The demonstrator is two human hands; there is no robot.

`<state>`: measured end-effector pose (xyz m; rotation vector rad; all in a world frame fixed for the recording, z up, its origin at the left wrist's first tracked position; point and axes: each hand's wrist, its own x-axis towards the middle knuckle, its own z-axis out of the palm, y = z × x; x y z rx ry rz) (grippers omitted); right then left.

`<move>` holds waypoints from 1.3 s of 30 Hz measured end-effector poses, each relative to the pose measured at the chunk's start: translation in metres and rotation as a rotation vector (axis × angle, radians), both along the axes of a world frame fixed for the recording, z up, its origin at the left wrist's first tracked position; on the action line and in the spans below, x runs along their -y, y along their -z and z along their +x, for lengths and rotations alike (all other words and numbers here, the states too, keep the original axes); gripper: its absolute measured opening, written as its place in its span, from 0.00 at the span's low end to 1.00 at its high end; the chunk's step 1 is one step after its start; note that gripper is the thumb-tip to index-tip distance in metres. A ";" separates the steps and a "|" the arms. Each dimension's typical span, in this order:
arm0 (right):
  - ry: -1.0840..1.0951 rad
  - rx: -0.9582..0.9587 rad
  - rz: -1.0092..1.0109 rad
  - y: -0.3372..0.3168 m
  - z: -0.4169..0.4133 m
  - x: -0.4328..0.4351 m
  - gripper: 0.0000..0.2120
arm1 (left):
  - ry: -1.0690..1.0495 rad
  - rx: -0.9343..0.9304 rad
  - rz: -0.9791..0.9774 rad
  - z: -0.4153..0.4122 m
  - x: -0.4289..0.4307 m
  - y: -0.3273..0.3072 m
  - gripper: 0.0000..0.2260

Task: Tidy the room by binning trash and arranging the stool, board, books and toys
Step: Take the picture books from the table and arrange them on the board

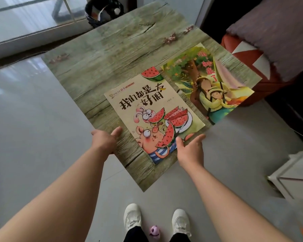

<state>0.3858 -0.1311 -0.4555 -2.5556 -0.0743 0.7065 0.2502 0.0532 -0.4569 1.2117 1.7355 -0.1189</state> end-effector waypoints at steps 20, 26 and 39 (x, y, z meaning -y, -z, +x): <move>-0.384 -0.107 0.024 -0.007 0.094 0.025 0.43 | -0.386 0.108 -0.065 0.014 0.101 0.008 0.28; -0.457 -0.152 0.036 -0.007 0.139 0.021 0.43 | -0.605 0.195 -0.057 0.047 0.140 0.018 0.28; -0.427 -0.242 0.069 0.000 0.094 0.107 0.42 | -0.649 0.160 -0.005 0.036 0.125 0.015 0.32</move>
